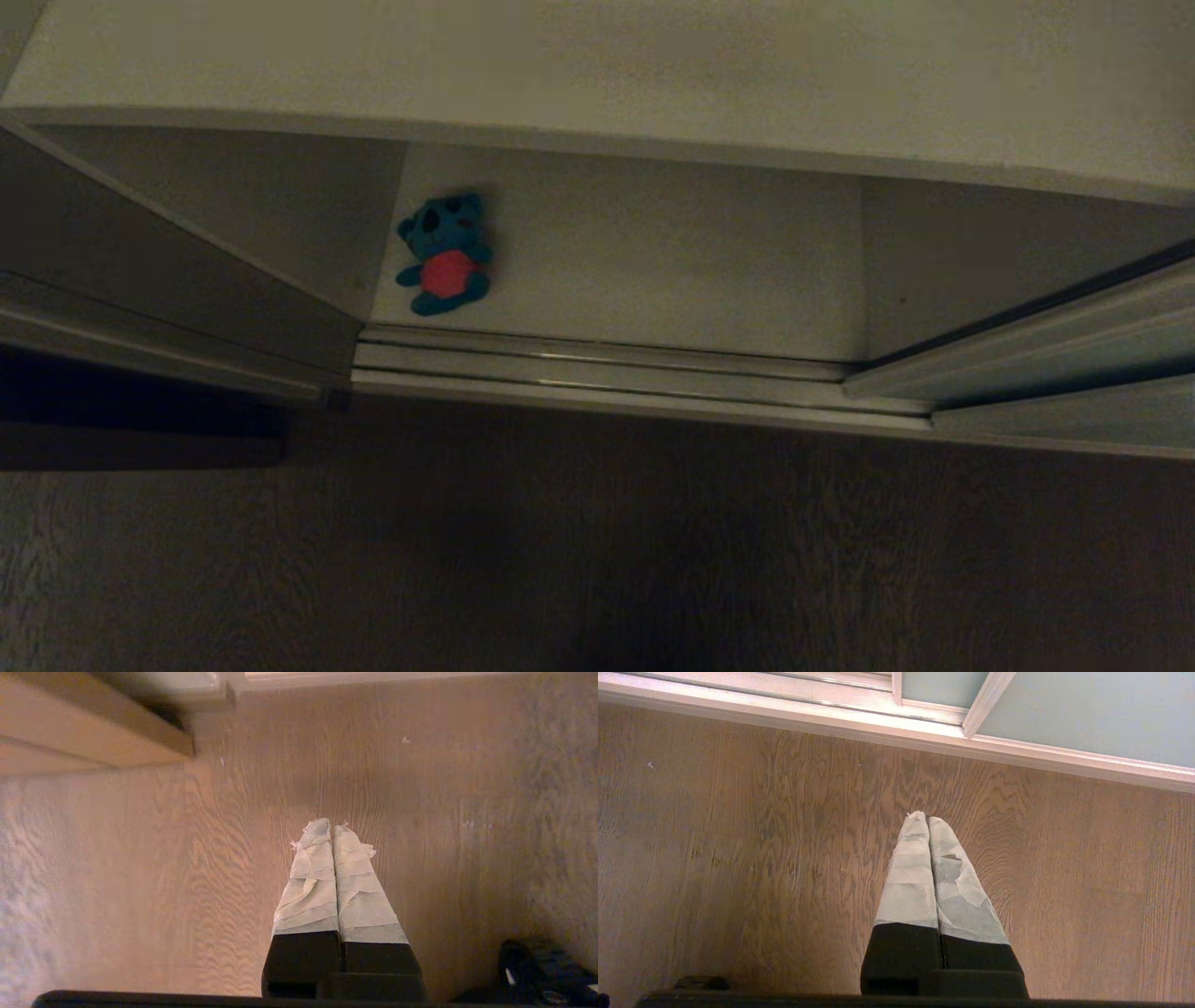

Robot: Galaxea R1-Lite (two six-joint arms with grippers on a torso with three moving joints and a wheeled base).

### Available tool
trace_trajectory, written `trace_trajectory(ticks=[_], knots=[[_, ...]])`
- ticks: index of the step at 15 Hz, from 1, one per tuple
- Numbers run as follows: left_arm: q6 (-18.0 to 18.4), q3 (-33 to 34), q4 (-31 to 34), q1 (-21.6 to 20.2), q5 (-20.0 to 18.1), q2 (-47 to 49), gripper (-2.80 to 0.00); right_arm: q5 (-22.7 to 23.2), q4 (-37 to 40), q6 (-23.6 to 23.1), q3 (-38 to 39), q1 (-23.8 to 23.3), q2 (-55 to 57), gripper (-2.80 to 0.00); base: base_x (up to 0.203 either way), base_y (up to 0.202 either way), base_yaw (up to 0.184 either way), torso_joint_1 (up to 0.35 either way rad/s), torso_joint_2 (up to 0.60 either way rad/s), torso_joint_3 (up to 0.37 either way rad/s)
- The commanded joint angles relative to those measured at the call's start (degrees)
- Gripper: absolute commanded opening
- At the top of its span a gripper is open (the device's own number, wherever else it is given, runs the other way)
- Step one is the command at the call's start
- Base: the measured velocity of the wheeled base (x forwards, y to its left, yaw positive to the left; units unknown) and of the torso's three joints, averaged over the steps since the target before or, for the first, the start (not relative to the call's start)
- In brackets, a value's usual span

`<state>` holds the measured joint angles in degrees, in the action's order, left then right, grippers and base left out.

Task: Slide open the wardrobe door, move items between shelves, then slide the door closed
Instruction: Place the green doll on the lower shelf

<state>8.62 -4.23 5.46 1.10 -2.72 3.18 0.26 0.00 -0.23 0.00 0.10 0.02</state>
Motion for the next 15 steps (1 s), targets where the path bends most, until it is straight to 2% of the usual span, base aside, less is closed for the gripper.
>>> trace_trajectory(ticks=[1,3,6,15], knots=[[-0.35,3.21,-2.66,-0.29,-0.01,-2.85,-2.8,0.01,0.0,0.04,0.09,0.08,-0.27,-2.8,0.0,0.0,0.0,0.0,0.0,0.0],[0.97,3.26,-3.0,-0.31,-0.27,-2.92,-2.8,0.01,0.0,0.03,0.09,0.07,-0.24,-2.8,0.0,0.0,0.0,0.0,0.0,0.0],[-0.24,3.35,-3.0,-0.31,-0.1,-2.94,-2.8,0.01,0.0,-0.03,0.09,-0.01,-0.29,-2.8,0.0,0.0,0.0,0.0,0.0,0.0],[-0.53,3.31,-3.05,-0.31,-0.09,-2.92,-2.8,0.01,0.0,-0.03,0.09,0.08,-0.26,-2.8,0.0,0.0,0.0,0.0,0.0,0.0]])
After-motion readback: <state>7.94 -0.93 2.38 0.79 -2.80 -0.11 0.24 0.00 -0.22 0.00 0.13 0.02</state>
